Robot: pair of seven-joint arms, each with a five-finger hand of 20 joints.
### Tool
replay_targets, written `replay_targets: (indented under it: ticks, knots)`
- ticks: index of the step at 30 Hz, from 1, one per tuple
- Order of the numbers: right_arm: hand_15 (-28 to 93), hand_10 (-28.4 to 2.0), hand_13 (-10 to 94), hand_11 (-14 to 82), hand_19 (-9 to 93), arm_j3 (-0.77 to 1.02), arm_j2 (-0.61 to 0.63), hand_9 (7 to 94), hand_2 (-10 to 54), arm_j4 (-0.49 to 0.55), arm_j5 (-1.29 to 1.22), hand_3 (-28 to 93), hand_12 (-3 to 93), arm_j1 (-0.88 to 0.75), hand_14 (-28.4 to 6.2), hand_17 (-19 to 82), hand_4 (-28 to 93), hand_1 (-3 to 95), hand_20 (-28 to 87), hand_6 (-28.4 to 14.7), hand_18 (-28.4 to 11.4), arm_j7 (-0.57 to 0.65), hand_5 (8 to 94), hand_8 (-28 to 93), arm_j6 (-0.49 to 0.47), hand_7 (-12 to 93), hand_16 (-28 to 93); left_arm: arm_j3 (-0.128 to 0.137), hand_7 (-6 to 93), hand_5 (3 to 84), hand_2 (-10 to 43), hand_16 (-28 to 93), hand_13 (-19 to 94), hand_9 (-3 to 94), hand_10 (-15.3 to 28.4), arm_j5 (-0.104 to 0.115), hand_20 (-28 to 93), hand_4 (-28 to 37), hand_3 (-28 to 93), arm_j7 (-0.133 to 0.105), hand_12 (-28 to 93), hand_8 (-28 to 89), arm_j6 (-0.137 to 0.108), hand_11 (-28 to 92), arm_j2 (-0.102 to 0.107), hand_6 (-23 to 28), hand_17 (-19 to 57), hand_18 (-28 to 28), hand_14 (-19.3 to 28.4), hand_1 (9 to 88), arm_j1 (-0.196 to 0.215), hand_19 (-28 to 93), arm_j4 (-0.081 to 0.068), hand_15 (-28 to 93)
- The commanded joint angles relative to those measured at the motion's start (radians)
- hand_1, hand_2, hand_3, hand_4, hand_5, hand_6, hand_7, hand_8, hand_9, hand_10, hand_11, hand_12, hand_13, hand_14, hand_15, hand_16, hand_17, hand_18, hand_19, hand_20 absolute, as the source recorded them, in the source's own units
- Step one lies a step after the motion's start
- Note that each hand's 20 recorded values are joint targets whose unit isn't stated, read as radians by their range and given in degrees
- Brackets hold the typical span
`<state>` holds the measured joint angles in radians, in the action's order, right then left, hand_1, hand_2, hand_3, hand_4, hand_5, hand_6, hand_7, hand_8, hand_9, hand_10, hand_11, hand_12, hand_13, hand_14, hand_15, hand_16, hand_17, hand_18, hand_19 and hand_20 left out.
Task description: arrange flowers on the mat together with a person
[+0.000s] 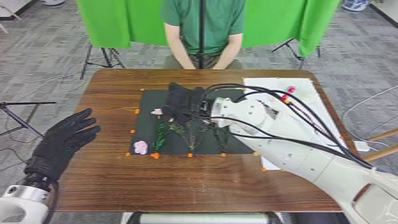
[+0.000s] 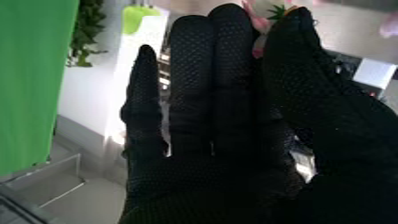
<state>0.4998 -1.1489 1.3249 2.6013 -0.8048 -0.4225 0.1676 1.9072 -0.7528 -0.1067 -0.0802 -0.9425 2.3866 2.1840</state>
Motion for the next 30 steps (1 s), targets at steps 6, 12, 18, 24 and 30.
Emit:
replay_targets:
  ticks: [6,12,18,24,30]
  knots:
    - [48,-4.3,59,18.8,51,0.001,-0.044,75.4,-9.0,-0.050,0.085,75,50.1,0.015,-2.2,22,-28,47.9,37,5.6,-12.9,0.051,66.5,-3,-0.040,52,39,-0.008,17.5,33.4,-0.4,0,25,29.4,12.2,0.002,7,-24.9,69,0.002,18,-9,-0.002,19,0.004,4.9,-6.5,21.8,16.1,29.0,-0.001,47,-0.010,31]
    - [54,-5.2,56,27.3,50,0.015,-0.043,69.8,-9.4,-0.055,0.088,75,42.4,0.009,-3.9,20,-28,41.5,37,4.8,-13.6,0.059,62.2,-3,-0.058,49,27,-0.004,16.5,33.2,0.6,0,25,29.2,12.4,0.002,7,-23.5,67,0.002,17,-9,-0.003,18,0.002,5.3,-6.6,22.1,16.5,29.4,0.004,47,-0.009,30]
    - [55,-6.1,54,35.0,50,0.016,-0.043,65.7,-9.5,-0.055,0.094,76,34.5,0.009,-4.6,19,-28,38.2,37,4.2,-13.9,0.068,60.6,-3,-0.065,48,26,-0.003,15.8,32.9,1.1,0,25,29.2,12.6,0.002,7,-22.1,66,0.003,17,-8,-0.004,18,0.003,5.7,-6.7,22.3,16.7,29.6,0.003,47,-0.009,30]
    - [55,-6.2,53,36.3,50,0.028,-0.039,64.9,-9.5,-0.046,0.103,76,32.9,0.007,-4.7,19,-28,37.4,37,4.3,-14.1,0.078,60.3,-3,-0.075,47,25,-0.004,15.5,32.8,1.4,0,25,29.2,12.7,0.002,7,-21.5,65,0.001,17,-8,-0.004,18,0.002,5.9,-6.7,22.4,17.0,29.8,0.004,47,-0.008,30]
    - [54,-6.3,52,36.7,50,0.144,0.029,63.4,-9.5,0.094,0.018,77,31.7,-0.064,-4.6,18,-28,36.6,37,4.3,-14.2,0.122,59.2,-3,-0.132,46,25,-0.001,15.1,32.8,1.6,0,25,29.3,13.0,0.002,7,-21.1,64,0.002,17,-8,-0.001,18,-0.009,6.0,-6.7,22.5,17.3,30.1,0.011,47,-0.006,30]
